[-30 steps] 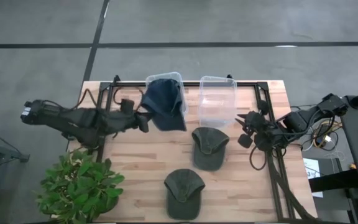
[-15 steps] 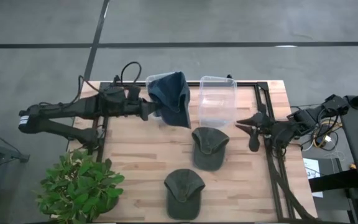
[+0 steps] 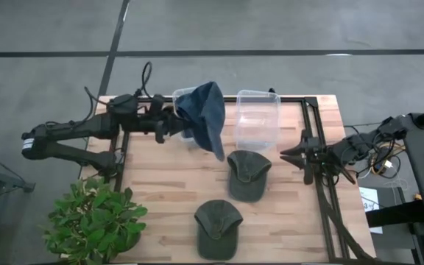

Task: Pick & Place hat
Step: Put the blue cap into the left transparent bin

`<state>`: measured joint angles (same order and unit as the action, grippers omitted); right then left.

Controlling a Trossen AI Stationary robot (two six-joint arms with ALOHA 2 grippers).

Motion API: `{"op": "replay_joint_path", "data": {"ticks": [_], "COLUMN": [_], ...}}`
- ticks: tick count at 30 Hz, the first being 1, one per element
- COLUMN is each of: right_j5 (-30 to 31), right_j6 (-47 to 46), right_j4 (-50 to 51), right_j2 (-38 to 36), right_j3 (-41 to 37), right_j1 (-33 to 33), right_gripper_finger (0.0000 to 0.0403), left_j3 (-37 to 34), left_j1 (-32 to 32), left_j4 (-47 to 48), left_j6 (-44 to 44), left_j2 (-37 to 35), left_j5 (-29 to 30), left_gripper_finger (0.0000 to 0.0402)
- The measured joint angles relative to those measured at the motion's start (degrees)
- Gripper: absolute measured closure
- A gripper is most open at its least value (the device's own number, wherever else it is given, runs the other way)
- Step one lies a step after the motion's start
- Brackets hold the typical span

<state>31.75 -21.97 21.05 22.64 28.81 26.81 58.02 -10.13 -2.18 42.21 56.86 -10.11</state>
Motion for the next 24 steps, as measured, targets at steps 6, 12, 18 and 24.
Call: {"op": "replay_joint_path", "data": {"ticks": [6,12,18,24], "right_j5": [-0.78,-0.79,-0.77,-0.76], "right_j6": [-0.11,-1.19,-0.68,-0.43], "right_j4": [-1.67,-1.69,-1.76,-1.76], "right_j2": [-1.26,-1.06,-1.17,-1.24], "right_j3": [-3.48,-5.03,-5.15,-5.15], "right_j1": [0.00,0.00,0.00,0.00], "right_gripper_finger": [0.0335,0.0335,0.0335,0.0335], "left_j3": [-0.11,-0.20,-0.20,-0.20], "left_j1": [-0.15,-0.13,-0.15,-0.73], "left_j4": [-7.99,-18.12,-20.54,-19.17], "left_j6": [-1.27,-2.93,-2.88,-1.62], "left_j2": [0.00,0.14,0.81,2.75], "left_j5": [-5.45,-9.82,-10.63,-10.27], "left_gripper_finger": [0.0395,0.0395,0.0395,0.0395]}}
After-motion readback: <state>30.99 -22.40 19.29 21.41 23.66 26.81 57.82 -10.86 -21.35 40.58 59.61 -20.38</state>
